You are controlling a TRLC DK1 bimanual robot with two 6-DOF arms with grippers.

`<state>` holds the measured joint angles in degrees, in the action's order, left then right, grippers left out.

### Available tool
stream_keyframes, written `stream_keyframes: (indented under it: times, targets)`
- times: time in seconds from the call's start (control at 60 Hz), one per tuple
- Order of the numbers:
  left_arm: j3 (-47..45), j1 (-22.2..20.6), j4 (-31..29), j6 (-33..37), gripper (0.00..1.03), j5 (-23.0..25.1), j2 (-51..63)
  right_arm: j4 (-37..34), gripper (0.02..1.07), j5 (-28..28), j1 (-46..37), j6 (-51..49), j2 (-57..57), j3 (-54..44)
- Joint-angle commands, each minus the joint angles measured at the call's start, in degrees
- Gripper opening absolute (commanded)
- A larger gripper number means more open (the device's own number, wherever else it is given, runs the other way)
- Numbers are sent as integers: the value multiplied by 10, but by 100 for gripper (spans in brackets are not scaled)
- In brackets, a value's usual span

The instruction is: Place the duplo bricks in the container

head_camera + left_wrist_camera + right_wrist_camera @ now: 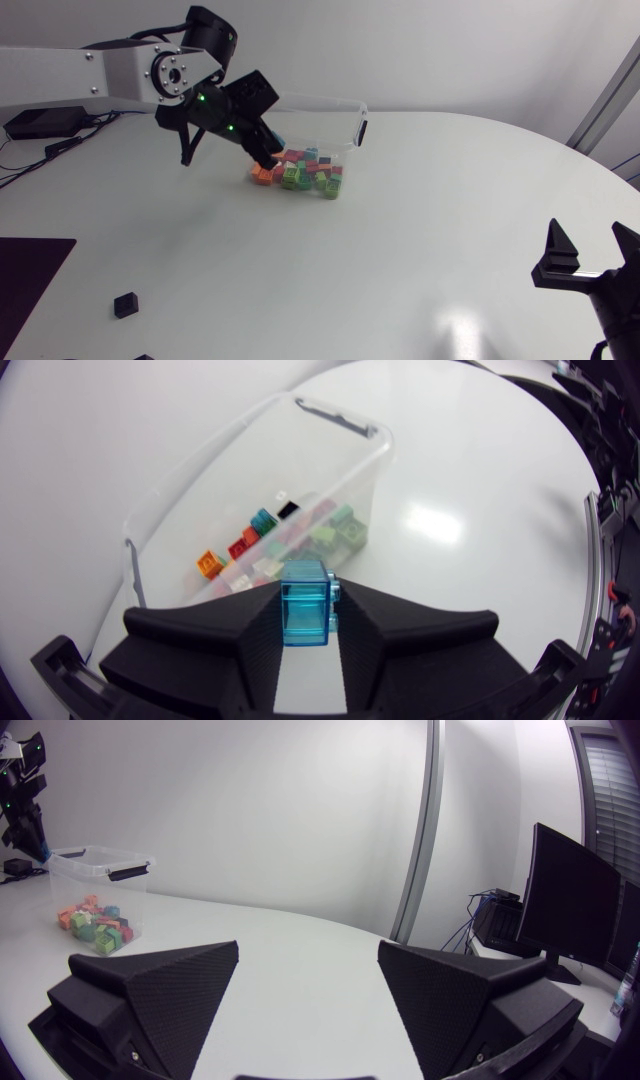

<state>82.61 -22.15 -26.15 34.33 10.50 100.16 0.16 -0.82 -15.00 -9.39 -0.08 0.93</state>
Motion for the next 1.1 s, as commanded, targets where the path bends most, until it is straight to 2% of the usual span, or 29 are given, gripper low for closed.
stream_keyframes:
  times: [0.0, 0.133, 0.267, 0.45, 0.617, 0.633, 0.7, 0.75, 0.767, 0.8, 0.833, 0.883, 1.083]
  targets:
    - [38, 0, 30, -55, 3, 5, 17, -4, 103, -1, -1, -2, -3, -10]
    - [82, 7, 60, -94, 3, 5, 40, -4, 103, -1, -1, -3, -3, -9]
    - [135, 11, 64, -135, 3, 5, 65, -4, 103, -1, -1, -3, -3, -10]
    - [225, 17, 62, -183, 3, -6, 114, -4, 103, -1, -1, -3, -3, -10]
    - [305, 20, 30, -190, 4, -35, 187, -4, 103, -1, -1, -2, -3, -10]
    - [311, 20, 26, -190, 7, -37, 193, -4, 103, -1, -1, -2, -3, -10]
    - [328, 21, 8, -189, 29, -38, 213, -4, 103, -1, -1, -3, -3, -10]
    - [332, 21, -2, -188, 41, -41, 224, -4, 103, -1, -1, -3, -3, -9]
    - [331, 21, -6, -186, 51, -44, 227, -4, 103, -1, -1, -2, -3, -10]
    - [331, 21, -11, -184, 64, -45, 232, -4, 103, -1, -1, -2, -3, -10]
    - [331, 21, -19, -180, 85, -47, 234, -4, 103, -1, -1, -3, -3, -10]
    - [329, 21, -23, -177, 99, -50, 232, -4, 103, -1, -1, -3, -3, -10]
    - [267, 40, -24, -151, 99, -50, 144, -4, 103, -1, -1, -3, -3, -10]
